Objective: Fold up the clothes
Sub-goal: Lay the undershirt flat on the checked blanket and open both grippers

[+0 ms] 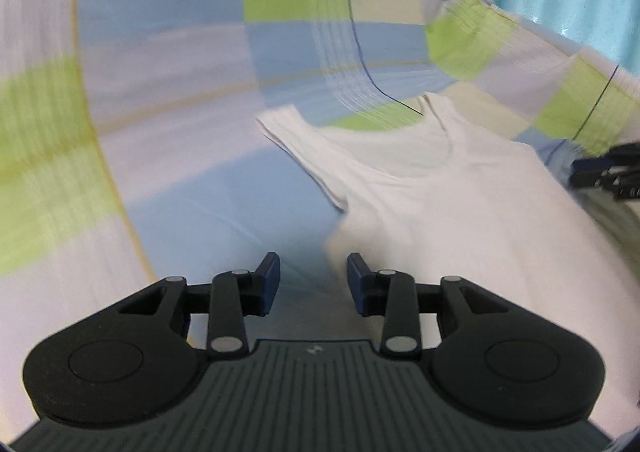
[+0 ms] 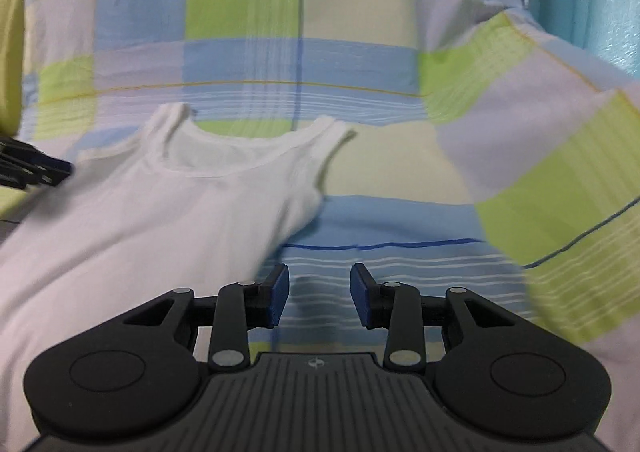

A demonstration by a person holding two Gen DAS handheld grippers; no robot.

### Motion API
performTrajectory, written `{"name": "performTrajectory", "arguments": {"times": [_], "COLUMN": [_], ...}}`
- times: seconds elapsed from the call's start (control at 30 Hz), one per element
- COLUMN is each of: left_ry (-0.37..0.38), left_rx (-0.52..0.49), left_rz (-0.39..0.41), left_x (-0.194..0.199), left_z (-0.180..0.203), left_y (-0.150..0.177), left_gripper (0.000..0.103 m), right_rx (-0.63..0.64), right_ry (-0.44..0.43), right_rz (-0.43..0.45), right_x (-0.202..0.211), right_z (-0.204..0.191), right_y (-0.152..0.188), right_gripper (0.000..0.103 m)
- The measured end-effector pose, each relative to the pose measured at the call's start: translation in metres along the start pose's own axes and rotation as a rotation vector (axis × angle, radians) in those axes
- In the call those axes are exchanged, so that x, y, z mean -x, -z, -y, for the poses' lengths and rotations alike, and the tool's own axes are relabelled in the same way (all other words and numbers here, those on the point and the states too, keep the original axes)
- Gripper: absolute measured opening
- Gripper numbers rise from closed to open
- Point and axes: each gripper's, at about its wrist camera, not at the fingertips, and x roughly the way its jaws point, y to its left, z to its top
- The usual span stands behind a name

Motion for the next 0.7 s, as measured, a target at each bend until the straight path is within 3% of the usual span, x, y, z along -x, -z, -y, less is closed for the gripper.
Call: {"name": "performTrajectory", "arguments": {"times": [0.07, 0.1, 0.17, 0.3, 0.4, 0.47, 0.5, 0.53, 0.57, 0.63, 0.7], "left_ry": [0.018, 0.026, -0.008, -0.179, -0.221, -0.221, -0.226, -0.232, -0.238, -0.214, -0.172], "left_rx": [-0.004, -0.007, -0.002, -0.107, -0.116, -0.110, -0.106, -0.105, -0.103, -0.126, -0.176], "left_rz": [0.005, 0.004, 0.010, 0.030, -0.044, -0.056, -0.043, -0.028, -0.013, 0.014, 0.036], "left_x": [-0.008, -0.009, -0.006, 0.020, 0.017, 0.020, 0.024, 0.028, 0.033, 0.045, 0.054], "left_z": [0.009, 0.011, 0.011, -0.006, -0.020, -0.025, -0.023, -0.021, -0.019, -0.005, 0.019], "left_y": [0.001, 0.001, -0.002, -0.001, 0.005, 0.010, 0.012, 0.014, 0.016, 0.019, 0.021], "left_gripper": [0.024, 0.003, 0.004, 0.007, 0.008, 0.015, 0.018, 0.018, 0.018, 0.019, 0.021], "right_rx": [0.015, 0.024, 0.009, -0.112, -0.202, -0.260, -0.289, -0.318, -0.353, -0.348, -0.222], "right_ry": [-0.036, -0.047, -0.056, -0.102, -0.147, -0.187, -0.209, -0.231, -0.247, -0.230, -0.102], "right_rz": [0.004, 0.005, 0.009, 0.031, 0.029, 0.013, 0.002, -0.008, -0.030, -0.050, -0.049], "right_x": [-0.006, -0.011, -0.022, -0.041, -0.048, -0.053, -0.054, -0.055, -0.055, -0.046, -0.034], "right_z": [-0.007, -0.010, -0.013, -0.004, 0.008, 0.015, 0.020, 0.024, 0.029, 0.035, 0.025], "right_y": [0.000, -0.002, -0.007, -0.016, -0.014, -0.013, -0.014, -0.015, -0.017, -0.027, -0.043], "right_gripper": [0.040, 0.040, 0.040, 0.040, 0.041, 0.042, 0.038, 0.018, 0.006, 0.005, 0.004]}}
